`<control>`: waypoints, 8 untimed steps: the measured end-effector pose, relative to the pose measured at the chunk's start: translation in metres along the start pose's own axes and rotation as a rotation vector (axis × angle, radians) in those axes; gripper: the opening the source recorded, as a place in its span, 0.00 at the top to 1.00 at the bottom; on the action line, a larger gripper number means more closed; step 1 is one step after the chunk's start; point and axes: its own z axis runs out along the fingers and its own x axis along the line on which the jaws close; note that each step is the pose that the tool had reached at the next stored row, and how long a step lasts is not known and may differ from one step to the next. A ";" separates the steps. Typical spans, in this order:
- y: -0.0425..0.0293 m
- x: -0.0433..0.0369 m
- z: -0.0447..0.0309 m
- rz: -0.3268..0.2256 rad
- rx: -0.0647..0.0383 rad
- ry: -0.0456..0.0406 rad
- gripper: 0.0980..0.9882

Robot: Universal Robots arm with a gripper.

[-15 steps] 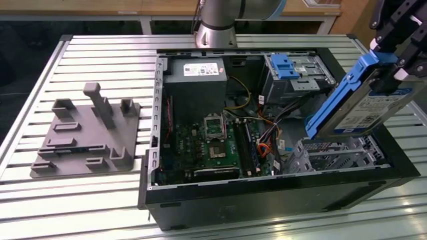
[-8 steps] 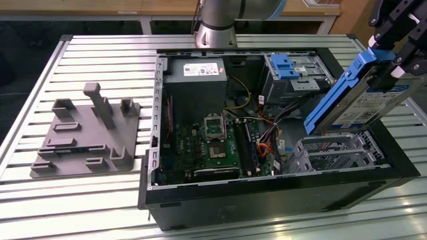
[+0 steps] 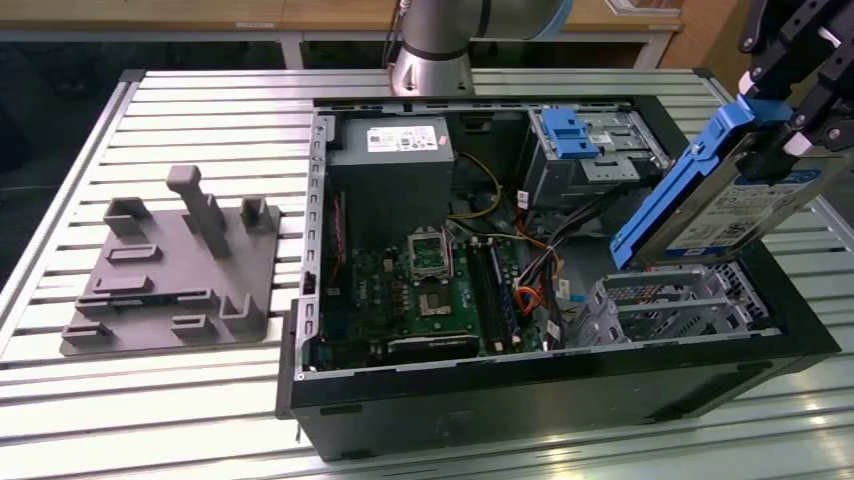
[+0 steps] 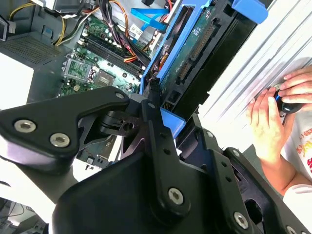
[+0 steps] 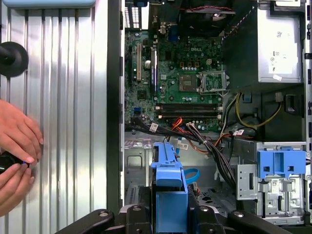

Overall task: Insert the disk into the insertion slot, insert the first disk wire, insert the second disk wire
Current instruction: 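Insert the disk into the insertion slot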

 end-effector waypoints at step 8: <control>-0.0015 -0.0001 0.0004 0.000 0.001 0.0000 0.70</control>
